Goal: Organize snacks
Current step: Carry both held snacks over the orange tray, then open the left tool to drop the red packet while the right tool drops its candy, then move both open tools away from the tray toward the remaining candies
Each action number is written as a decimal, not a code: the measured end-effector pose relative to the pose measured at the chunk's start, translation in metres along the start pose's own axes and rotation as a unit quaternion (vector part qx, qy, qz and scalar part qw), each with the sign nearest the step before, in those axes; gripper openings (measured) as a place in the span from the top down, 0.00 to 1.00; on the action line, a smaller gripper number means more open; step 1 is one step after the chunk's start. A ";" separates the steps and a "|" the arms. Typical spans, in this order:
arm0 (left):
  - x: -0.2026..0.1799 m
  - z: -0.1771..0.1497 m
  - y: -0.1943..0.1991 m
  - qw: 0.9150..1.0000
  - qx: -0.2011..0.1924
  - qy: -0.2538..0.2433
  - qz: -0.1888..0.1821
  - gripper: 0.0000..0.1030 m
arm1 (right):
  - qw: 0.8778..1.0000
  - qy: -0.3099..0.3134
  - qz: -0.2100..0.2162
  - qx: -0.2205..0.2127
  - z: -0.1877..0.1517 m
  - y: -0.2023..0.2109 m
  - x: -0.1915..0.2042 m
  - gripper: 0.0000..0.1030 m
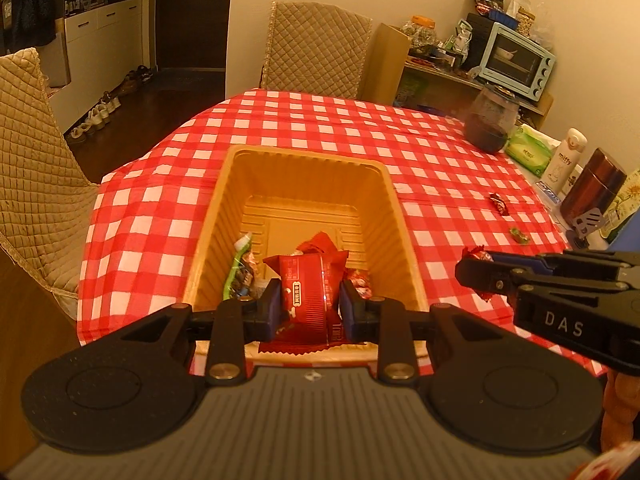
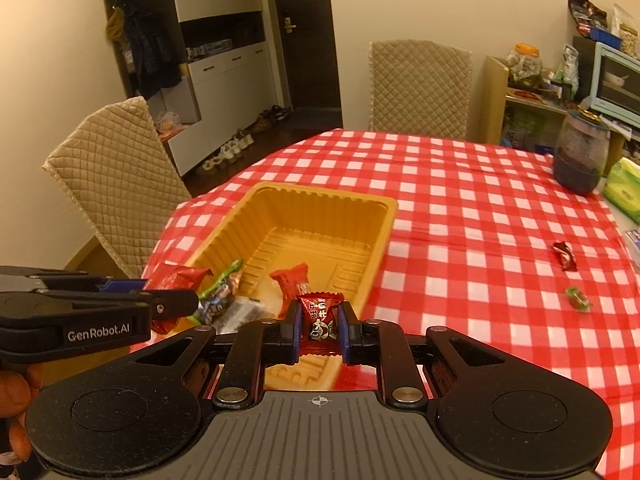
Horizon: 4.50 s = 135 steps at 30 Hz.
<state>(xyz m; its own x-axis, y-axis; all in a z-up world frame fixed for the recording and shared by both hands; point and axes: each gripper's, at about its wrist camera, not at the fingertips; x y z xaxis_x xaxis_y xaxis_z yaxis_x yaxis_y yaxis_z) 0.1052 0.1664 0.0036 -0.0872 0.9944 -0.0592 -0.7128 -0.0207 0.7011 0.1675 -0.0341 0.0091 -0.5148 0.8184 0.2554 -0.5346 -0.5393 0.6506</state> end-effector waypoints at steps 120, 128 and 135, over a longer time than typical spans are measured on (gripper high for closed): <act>-0.050 -0.025 0.025 0.999 -0.012 -0.035 0.007 0.08 | 0.989 -0.119 -0.084 -0.002 -0.049 0.083 -0.075 0.31; -0.074 -0.025 0.032 0.999 -0.015 -0.042 -0.013 0.08 | 0.986 -0.132 -0.102 -0.016 -0.060 0.106 -0.090 0.31; -0.094 -0.024 0.028 0.998 -0.012 -0.045 -0.029 0.08 | 0.981 -0.152 -0.115 -0.026 -0.066 0.123 -0.108 0.31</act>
<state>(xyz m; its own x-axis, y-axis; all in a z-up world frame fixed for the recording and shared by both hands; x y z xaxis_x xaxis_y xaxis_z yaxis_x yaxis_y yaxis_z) 0.0767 0.0700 0.0117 0.0171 0.9992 -0.0356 -0.7312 0.0368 0.6812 0.1135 -0.2019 0.0140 -0.1568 0.9370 0.3123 -0.6511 -0.3358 0.6806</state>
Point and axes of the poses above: each gripper's, at about its wrist camera, not at the fingertips, and y roughly against the way its jaws point, x to its left, z to its top, and after that the axes turned 7 degrees about -y, right-handed
